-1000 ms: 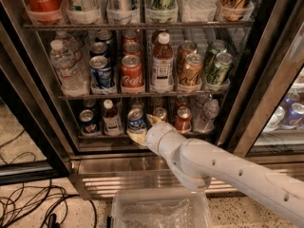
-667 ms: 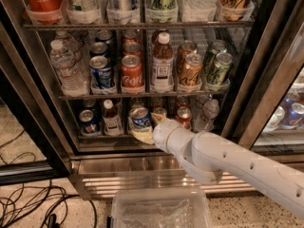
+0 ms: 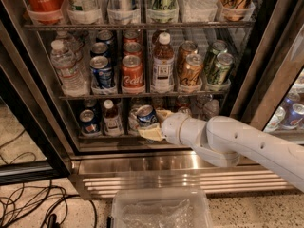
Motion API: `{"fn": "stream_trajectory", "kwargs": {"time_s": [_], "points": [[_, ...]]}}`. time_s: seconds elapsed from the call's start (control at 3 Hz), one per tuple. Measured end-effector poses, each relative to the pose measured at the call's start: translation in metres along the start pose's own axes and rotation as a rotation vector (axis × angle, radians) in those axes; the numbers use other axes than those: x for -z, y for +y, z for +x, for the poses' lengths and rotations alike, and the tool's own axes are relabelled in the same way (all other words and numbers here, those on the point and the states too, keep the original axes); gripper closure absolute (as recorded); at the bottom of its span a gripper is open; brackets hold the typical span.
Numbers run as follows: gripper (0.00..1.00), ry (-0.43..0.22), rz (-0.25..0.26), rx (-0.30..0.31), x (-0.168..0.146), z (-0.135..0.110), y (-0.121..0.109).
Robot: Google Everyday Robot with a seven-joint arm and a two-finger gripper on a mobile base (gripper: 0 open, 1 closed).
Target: Pick pepsi can from bottom shelf of fridge
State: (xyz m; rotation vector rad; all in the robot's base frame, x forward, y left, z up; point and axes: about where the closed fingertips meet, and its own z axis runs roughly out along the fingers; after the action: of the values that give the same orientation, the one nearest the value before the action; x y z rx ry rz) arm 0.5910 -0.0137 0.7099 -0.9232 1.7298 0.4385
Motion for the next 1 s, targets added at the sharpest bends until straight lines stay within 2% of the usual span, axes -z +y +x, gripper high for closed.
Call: {"fn": "stream_trajectory", "kwargs": {"time_s": [0.33,1.0], "points": [[1.00,0.001,-0.132,0.024,0.011,0.000,0.021],[1.00,-0.022,-0.430,0.072,0.048,-0.008,0.099]]}}
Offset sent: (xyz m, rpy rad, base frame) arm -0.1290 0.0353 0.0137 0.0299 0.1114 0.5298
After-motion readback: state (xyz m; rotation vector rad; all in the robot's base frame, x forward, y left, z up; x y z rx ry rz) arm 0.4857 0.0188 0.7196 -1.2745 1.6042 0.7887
